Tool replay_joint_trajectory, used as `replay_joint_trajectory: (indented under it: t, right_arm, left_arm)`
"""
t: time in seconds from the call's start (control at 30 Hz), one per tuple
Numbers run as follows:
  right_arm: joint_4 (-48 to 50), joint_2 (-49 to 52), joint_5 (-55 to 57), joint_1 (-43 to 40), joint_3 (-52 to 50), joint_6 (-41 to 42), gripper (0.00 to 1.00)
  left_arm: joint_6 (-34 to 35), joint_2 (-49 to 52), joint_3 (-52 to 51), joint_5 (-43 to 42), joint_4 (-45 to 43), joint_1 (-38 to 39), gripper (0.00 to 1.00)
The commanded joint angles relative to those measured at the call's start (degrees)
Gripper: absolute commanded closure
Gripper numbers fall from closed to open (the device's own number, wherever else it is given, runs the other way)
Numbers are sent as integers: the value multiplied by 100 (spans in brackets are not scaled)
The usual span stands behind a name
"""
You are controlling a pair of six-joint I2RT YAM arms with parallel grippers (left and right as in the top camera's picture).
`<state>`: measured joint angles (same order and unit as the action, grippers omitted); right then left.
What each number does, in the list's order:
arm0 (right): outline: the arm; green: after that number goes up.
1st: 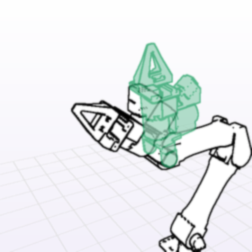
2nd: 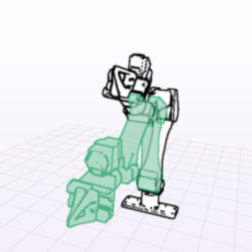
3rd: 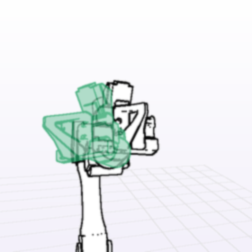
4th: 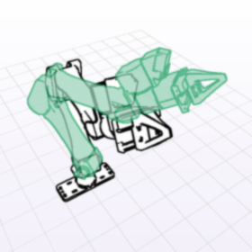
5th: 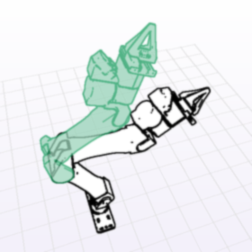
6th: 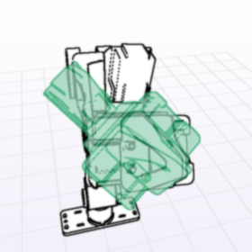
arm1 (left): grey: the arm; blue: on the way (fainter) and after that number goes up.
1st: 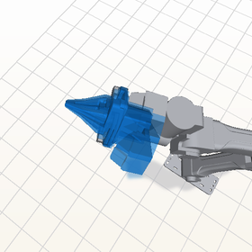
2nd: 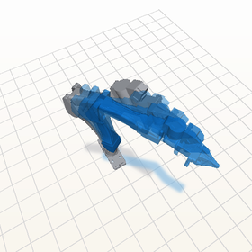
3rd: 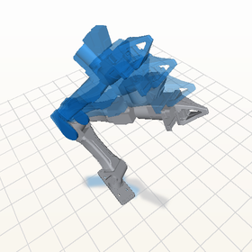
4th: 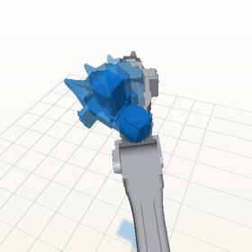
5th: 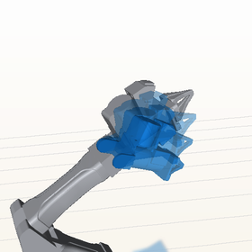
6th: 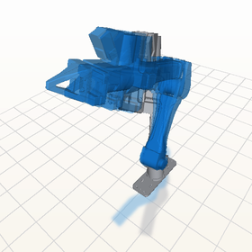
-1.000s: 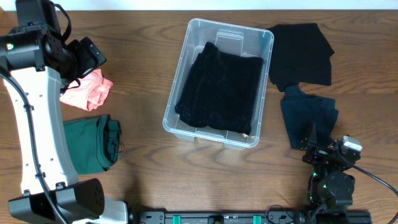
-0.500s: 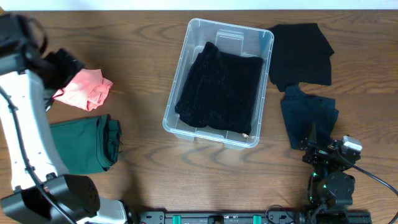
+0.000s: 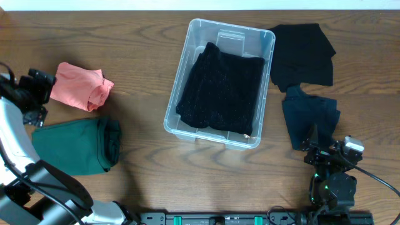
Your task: Pack container
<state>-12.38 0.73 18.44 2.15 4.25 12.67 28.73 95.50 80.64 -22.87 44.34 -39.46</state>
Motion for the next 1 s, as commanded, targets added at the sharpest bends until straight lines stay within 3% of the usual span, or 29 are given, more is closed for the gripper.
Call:
replay_joint_trajectory:
  t: [0.0, 0.43, 0.97]
  right_arm:
    - [-7, -24, -2, -26, -20, 59, 1]
    - [-7, -24, -2, -26, -20, 59, 1]
    - [-7, -24, -2, -26, -20, 59, 1]
  left_arm:
    - [52, 120, -374, -420, -404, -81, 2]
    - [101, 442, -463, -339, -925, -76, 2]
    - [181, 1875, -463, -398, -1506, -76, 2]
